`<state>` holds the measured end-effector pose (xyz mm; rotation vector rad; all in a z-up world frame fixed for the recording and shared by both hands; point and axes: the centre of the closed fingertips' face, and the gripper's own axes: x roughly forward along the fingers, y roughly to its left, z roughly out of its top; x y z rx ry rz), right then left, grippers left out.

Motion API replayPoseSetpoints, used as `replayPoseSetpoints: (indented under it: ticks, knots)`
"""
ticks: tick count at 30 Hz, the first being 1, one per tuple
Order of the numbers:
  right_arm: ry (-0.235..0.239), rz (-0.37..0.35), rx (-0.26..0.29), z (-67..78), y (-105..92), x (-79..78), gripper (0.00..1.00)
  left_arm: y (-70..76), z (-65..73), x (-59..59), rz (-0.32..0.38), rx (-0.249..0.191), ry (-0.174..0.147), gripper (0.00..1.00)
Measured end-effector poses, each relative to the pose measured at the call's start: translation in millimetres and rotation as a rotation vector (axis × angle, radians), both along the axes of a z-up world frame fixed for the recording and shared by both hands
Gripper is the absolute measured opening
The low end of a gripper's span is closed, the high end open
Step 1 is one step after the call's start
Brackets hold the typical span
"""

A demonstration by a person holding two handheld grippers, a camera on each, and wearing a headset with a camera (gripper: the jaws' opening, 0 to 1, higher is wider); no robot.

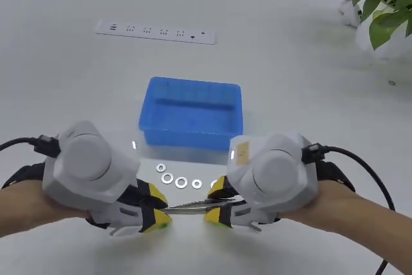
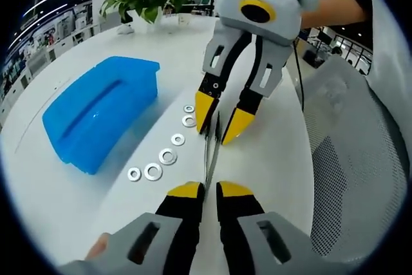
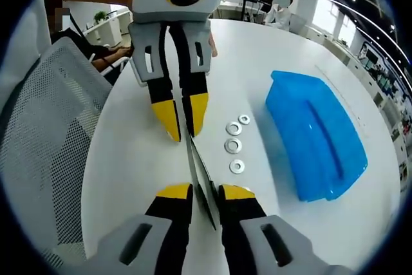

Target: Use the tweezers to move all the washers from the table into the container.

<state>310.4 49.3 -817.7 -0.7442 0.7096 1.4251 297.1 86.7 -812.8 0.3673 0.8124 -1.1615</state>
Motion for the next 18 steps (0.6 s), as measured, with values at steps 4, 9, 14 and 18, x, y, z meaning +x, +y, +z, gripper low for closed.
replayPoseSetpoints:
  ticks: [4, 9, 14, 18]
  knots:
    - [-0.01, 0.024, -0.014, -0.1, 0.2, -0.4, 0.16, -1.9, -0.4, -1.1, -0.004, 0.001, 0.006, 0.1]
    - [-0.03, 0.087, -0.03, -0.3, 2.3, -5.6, 0.12, -4.1, -0.1, -1.3, 0.002, -0.001, 0.013, 0.08]
    - [-0.087, 0.139, -0.048, -0.2, 3.6, -11.3, 0.08, -2.9, 0.5, -1.6, -0.002, 0.005, 0.003, 0.13]
    - [-0.063, 0.091, -0.009, 3.0, 3.6, -10.5, 0.07, 2.3, 1.0, -1.3, 0.006, 0.025, -0.012, 0.16]
